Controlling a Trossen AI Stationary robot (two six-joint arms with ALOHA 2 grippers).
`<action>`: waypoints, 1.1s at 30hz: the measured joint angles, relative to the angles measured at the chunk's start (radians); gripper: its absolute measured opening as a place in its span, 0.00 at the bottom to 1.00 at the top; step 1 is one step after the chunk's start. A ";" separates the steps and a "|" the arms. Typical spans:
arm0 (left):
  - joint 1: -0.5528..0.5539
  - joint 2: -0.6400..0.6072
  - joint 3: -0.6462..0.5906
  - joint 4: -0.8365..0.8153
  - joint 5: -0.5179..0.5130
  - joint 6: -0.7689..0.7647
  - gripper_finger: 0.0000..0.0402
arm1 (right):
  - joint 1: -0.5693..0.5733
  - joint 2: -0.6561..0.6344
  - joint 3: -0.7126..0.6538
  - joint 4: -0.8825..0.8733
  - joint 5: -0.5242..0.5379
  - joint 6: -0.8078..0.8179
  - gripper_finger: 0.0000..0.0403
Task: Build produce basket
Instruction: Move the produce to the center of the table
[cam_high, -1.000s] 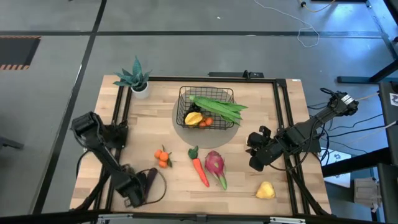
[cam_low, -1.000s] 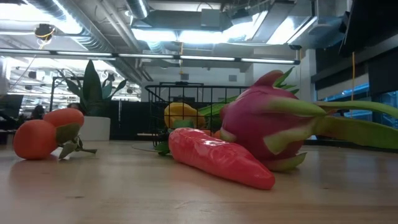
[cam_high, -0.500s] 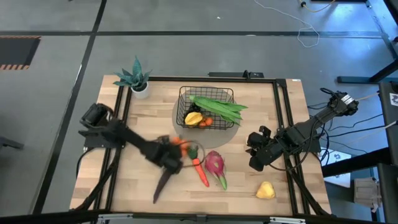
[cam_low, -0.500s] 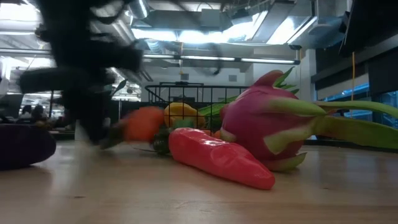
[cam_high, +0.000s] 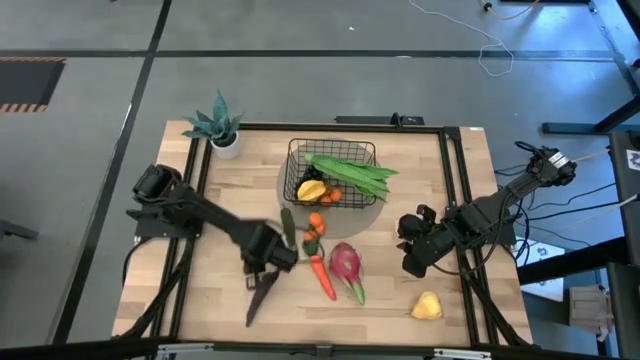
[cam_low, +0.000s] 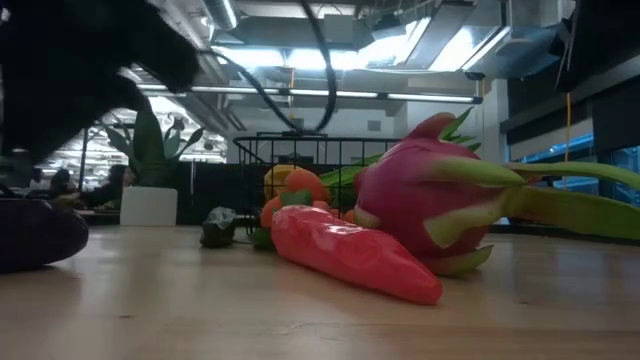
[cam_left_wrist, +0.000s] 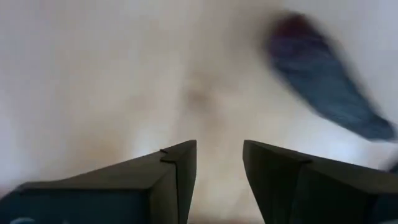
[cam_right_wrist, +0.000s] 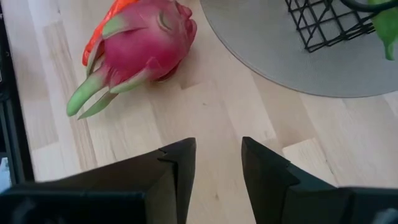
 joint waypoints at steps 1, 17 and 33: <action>-0.027 0.000 0.001 0.026 0.029 -0.008 0.30 | 0.000 0.000 0.000 0.000 0.000 0.000 0.30; -0.237 0.111 0.001 0.561 -0.045 -0.094 0.28 | 0.000 0.000 0.000 -0.002 -0.006 -0.053 0.30; -0.116 0.183 0.001 -0.072 -0.293 0.113 0.26 | 0.000 0.000 0.000 0.001 -0.020 -0.044 0.30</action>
